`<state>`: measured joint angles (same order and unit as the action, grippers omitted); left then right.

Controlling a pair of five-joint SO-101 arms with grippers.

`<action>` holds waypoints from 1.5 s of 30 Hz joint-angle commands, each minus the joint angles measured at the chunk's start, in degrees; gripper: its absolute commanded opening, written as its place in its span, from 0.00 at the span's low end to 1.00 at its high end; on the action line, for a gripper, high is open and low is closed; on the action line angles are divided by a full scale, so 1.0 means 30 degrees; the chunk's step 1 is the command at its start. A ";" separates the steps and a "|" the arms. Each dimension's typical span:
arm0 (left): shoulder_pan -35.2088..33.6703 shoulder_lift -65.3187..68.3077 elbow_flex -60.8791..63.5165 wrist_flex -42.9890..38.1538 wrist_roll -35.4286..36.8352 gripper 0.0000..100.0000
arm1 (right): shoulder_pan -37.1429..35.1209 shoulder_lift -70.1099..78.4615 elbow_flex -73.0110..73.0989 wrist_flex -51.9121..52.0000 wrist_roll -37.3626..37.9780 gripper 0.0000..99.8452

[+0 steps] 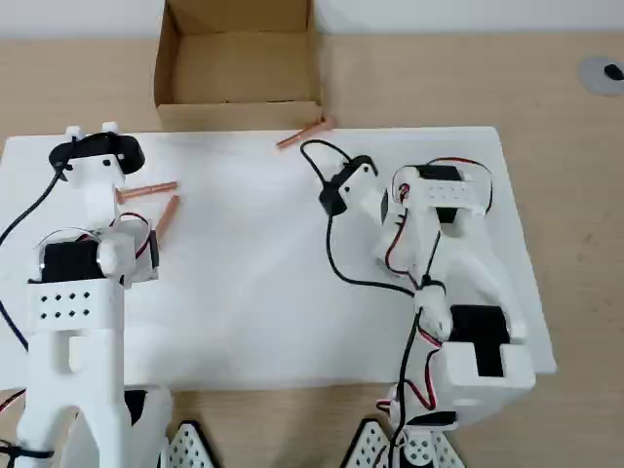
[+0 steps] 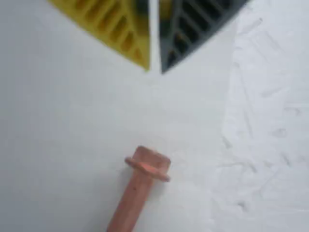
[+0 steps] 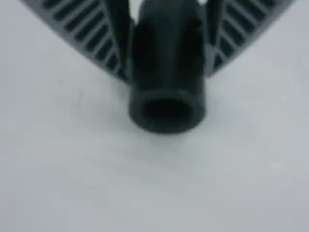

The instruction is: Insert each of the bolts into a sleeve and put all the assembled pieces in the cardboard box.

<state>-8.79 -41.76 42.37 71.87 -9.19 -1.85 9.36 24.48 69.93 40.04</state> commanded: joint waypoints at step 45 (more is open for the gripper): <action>-0.0176 -0.0513 -0.1846 0.0000 -0.0176 0.02 | 0.0337 -0.8542 -0.5846 0.7971 -0.0645 0.01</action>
<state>-8.79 -41.76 39.82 71.87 -9.19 -1.49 -13.76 9.45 93.49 38.29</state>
